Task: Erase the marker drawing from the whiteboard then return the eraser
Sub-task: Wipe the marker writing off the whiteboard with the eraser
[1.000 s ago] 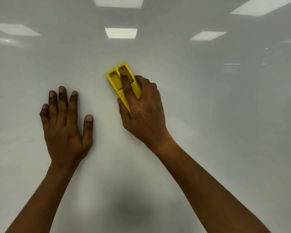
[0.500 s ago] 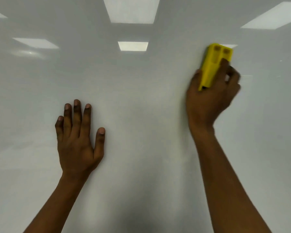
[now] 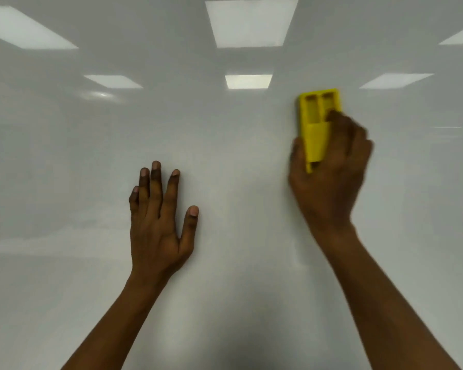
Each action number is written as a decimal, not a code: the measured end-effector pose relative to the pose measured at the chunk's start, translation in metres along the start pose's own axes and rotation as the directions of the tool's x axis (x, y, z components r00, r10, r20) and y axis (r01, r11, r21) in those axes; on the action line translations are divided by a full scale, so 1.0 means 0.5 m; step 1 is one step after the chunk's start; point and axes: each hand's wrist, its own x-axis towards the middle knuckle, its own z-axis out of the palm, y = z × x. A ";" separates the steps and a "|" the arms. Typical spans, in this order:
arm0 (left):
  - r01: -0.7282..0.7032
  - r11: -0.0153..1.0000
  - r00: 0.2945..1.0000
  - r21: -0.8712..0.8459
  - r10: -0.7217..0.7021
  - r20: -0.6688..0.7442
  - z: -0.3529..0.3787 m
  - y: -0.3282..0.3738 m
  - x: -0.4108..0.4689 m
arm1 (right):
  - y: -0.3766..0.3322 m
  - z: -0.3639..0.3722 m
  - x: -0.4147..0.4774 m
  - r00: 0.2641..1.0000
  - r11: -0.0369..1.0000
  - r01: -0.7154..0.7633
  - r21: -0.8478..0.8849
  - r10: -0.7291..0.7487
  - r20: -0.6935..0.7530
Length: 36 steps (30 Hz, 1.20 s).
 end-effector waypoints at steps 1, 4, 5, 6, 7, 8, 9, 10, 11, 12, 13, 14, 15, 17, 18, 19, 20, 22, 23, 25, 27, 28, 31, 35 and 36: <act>0.004 1.000 1.000 0.014 -0.004 -0.007 -0.008 -0.018 0.004 | 0.006 -0.002 0.013 0.997 0.997 -0.075 0.028 0.076 -0.016; 0.037 0.997 0.999 0.065 -0.037 -0.006 -0.027 -0.079 0.020 | 0.001 0.004 0.028 0.975 0.971 -0.215 0.102 0.220 -0.040; 0.055 0.995 0.999 0.078 -0.055 -0.001 -0.032 -0.098 0.025 | -0.003 0.007 0.028 0.972 0.969 -0.222 0.105 0.228 -0.051; 0.066 0.994 0.998 0.085 -0.067 0.004 -0.037 -0.116 0.030 | -0.005 0.009 0.026 0.972 0.970 -0.221 0.105 0.228 -0.061; 0.068 0.994 0.998 0.085 -0.069 0.008 -0.039 -0.131 0.035 | -0.007 0.011 0.026 0.971 0.970 -0.221 0.105 0.229 -0.070; 0.063 0.995 0.998 0.082 -0.064 0.012 -0.041 -0.142 0.038 | -0.009 0.012 0.025 0.969 0.969 -0.225 0.106 0.233 -0.077; 0.057 0.995 0.998 0.079 -0.058 0.016 -0.041 -0.149 0.041 | -0.010 0.012 0.026 0.967 0.967 -0.230 0.109 0.240 -0.083; 0.052 0.996 0.998 0.077 -0.054 0.016 -0.040 -0.152 0.041 | -0.011 0.013 0.026 0.965 0.965 -0.237 0.112 0.247 -0.089; 0.049 0.996 0.999 0.075 -0.051 0.014 -0.038 -0.153 0.041 | -0.013 0.015 0.025 0.962 0.963 -0.243 0.113 0.254 -0.096; 0.050 0.996 0.999 0.074 -0.051 0.012 -0.037 -0.153 0.040 | -0.016 0.017 0.025 0.960 0.962 -0.249 0.114 0.261 -0.105; 0.051 0.996 0.999 0.071 -0.052 0.010 -0.035 -0.152 0.038 | -0.020 0.019 0.024 0.957 0.960 -0.255 0.118 0.268 -0.115; 0.053 0.996 0.999 0.068 -0.054 0.007 -0.034 -0.152 0.038 | -0.025 0.022 0.024 0.953 0.957 -0.261 0.124 0.276 -0.127; 0.054 0.996 0.998 0.064 -0.054 0.007 -0.033 -0.152 0.037 | -0.030 0.026 0.024 0.948 0.955 -0.267 0.128 0.285 -0.142; 0.050 0.997 0.999 0.057 -0.050 0.006 -0.033 -0.154 0.036 | -0.044 0.034 0.026 0.936 0.948 -0.287 0.136 0.308 -0.170; 0.047 0.997 0.999 0.055 -0.047 0.005 -0.033 -0.155 0.036 | -0.053 0.038 0.027 0.931 0.944 -0.296 0.146 0.319 -0.176; 0.044 0.998 0.999 0.055 -0.044 0.002 -0.032 -0.155 0.035 | -0.063 0.042 0.028 0.930 0.943 -0.296 0.156 0.321 -0.178; 0.040 0.998 0.999 0.054 -0.040 -0.001 -0.031 -0.156 0.035 | -0.076 0.047 0.028 0.935 0.946 -0.281 0.161 0.307 -0.176; 0.037 0.998 0.999 0.054 -0.037 -0.004 -0.031 -0.156 0.035 | -0.112 0.059 0.022 0.961 0.963 -0.213 0.168 0.237 -0.142; 0.038 0.998 0.999 0.056 -0.038 -0.001 -0.032 -0.155 0.035 | -0.136 0.066 0.014 0.978 0.969 -0.164 0.182 0.184 -0.102; 0.045 0.998 0.999 0.050 -0.046 0.013 -0.038 -0.153 0.035 | -0.191 0.081 -0.017 0.999 0.972 -0.041 0.230 0.037 0.023; 0.081 0.997 0.997 0.008 -0.081 0.013 -0.044 -0.135 0.036 | -0.236 0.088 -0.061 0.979 0.961 0.085 0.264 -0.129 0.155; 0.114 0.993 0.993 -0.013 -0.114 -0.008 -0.049 -0.122 0.038 | -0.250 0.091 -0.082 0.961 0.954 0.128 0.273 -0.187 0.203; 0.184 0.977 0.971 -0.103 -0.197 -0.138 -0.065 -0.044 0.065 | -0.258 0.093 -0.115 0.946 0.950 0.149 0.275 -0.218 0.239; 0.294 0.883 0.941 -0.365 -0.334 -0.050 -0.080 0.089 0.145 | -0.256 0.092 -0.120 0.946 0.945 0.100 0.310 -0.186 0.264; 0.321 0.866 0.934 -0.383 -0.355 -0.020 -0.081 0.115 0.162 | -0.252 0.090 -0.120 0.939 0.938 0.070 0.340 -0.176 0.294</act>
